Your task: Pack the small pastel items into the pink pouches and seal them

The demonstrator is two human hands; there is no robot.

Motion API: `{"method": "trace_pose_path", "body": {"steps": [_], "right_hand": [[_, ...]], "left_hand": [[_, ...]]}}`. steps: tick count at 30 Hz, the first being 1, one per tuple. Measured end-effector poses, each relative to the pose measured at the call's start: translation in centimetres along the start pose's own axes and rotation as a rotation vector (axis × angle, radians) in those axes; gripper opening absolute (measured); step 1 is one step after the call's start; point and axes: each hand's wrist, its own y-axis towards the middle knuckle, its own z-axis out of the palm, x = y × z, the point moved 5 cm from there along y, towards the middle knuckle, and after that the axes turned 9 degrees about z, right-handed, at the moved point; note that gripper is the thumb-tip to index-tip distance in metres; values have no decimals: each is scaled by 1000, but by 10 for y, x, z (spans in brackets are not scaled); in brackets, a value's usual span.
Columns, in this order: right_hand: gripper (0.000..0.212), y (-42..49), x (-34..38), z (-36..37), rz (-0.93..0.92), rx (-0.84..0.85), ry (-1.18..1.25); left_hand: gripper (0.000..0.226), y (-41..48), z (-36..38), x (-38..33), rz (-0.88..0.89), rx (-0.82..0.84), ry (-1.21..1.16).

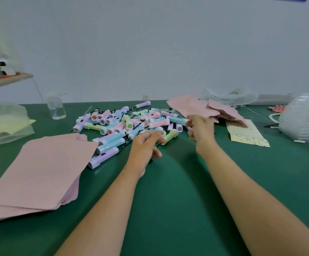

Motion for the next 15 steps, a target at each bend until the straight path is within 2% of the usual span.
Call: {"method": "trace_pose_path", "body": {"steps": [1, 4, 6, 11, 13, 15], "right_hand": [[14, -9, -3, 6, -94, -17, -147], [20, -29, -9, 14, -492, -93, -872], [30, -33, -15, 19, -700, -23, -1174], [58, -46, -23, 37, -865, 189, -1318], [65, -47, -30, 43, -798, 296, -1390], [66, -46, -34, 43, -710, 362, -1415]], "left_hand": [[15, -1, -1, -1, 7, -20, 0], [15, -2, -5, -7, 66, -104, 12], [14, -3, -8, -15, 127, -160, 85], [10, -8, -26, -53, 326, -390, 412], [26, -8, -42, -72, 388, -469, 702], [51, -4, -63, -85, 254, -507, 1142]]}}
